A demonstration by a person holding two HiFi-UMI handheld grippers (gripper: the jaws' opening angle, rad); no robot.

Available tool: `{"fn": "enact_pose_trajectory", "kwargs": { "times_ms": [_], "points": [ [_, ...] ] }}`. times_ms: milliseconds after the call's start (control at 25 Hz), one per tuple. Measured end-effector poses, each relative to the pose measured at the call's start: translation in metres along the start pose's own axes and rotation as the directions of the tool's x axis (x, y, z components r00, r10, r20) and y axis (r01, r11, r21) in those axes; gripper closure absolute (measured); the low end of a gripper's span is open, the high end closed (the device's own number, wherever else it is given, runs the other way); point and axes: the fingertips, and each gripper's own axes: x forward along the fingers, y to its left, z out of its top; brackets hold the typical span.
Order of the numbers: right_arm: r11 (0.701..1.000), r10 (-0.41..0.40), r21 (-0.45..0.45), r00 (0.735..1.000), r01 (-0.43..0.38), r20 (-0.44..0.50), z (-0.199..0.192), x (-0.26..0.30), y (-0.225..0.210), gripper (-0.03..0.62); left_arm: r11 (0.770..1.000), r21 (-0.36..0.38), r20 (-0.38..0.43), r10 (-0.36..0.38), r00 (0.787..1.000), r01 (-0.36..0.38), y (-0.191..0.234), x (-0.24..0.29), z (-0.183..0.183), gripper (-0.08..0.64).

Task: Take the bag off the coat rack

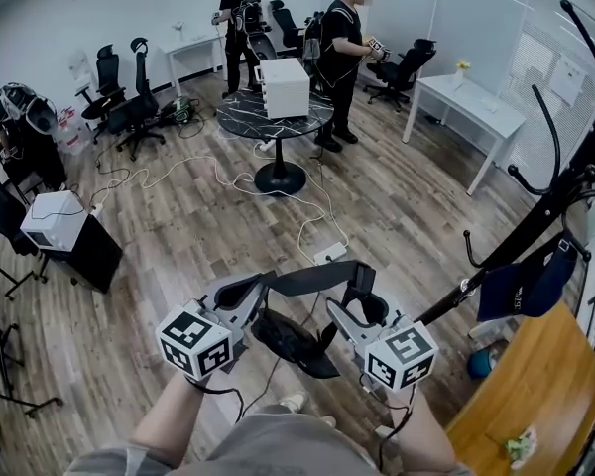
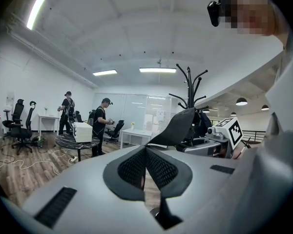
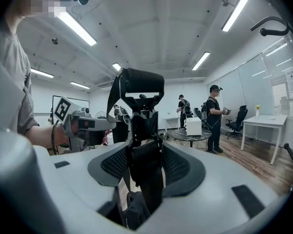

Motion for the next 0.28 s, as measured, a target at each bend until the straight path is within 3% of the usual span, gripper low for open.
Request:
{"fn": "enact_pose_trajectory", "kwargs": {
  "times_ms": [280],
  "points": [
    [1.000,-0.013,0.001,1.000,0.013,0.012,0.0045,-0.0060,-0.0027,0.377,1.000,-0.001,0.006,0.000,1.000,0.000,-0.0027,0.0033,0.0063,0.545]
  ]
}}
